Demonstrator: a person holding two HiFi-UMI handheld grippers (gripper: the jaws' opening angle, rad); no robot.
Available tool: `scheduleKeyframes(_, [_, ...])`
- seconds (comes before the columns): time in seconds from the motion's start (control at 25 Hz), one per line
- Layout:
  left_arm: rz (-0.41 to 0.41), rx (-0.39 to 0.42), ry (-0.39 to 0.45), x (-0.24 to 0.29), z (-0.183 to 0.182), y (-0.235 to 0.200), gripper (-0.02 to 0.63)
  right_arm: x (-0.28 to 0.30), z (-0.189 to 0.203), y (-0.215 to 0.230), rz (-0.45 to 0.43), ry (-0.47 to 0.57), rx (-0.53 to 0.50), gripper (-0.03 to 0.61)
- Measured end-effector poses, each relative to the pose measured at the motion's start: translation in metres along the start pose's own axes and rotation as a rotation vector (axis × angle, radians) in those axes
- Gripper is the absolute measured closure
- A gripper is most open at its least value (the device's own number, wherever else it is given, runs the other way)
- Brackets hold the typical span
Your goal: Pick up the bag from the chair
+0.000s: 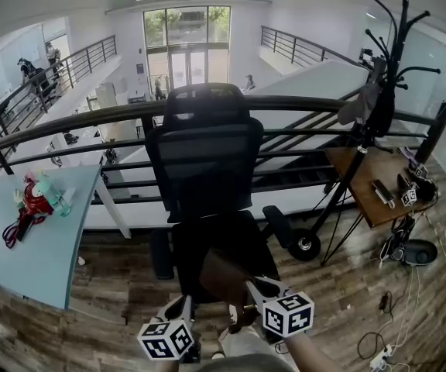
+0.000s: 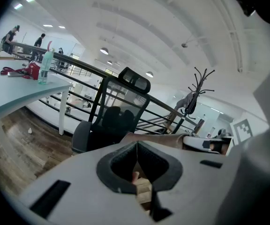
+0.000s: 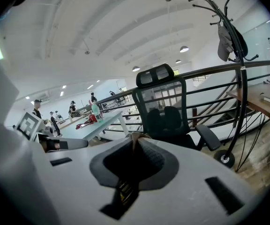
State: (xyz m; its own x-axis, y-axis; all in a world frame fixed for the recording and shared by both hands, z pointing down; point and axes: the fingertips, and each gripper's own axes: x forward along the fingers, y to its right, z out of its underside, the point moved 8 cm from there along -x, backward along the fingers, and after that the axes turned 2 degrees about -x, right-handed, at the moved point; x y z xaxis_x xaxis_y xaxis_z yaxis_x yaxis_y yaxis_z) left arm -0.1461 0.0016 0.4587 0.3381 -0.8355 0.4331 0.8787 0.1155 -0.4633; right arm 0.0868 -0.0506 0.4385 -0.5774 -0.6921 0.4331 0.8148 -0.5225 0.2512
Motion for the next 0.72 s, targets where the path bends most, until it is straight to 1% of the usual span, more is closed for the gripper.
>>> scheduleKeyframes(0.32, [0.009,0.005,-0.011,0.0027,0.0004,0.0032,0.611,-0.0056,-0.0028,0.0024,0.018,0.014,0.007,0.554])
scheduleKeyframes(0.72, [0.013,0.001,-0.012,0.0048,0.0019,0.0006,0.611,-0.0087,-0.0051,-0.0007,0.019,0.027,-0.003,0.554])
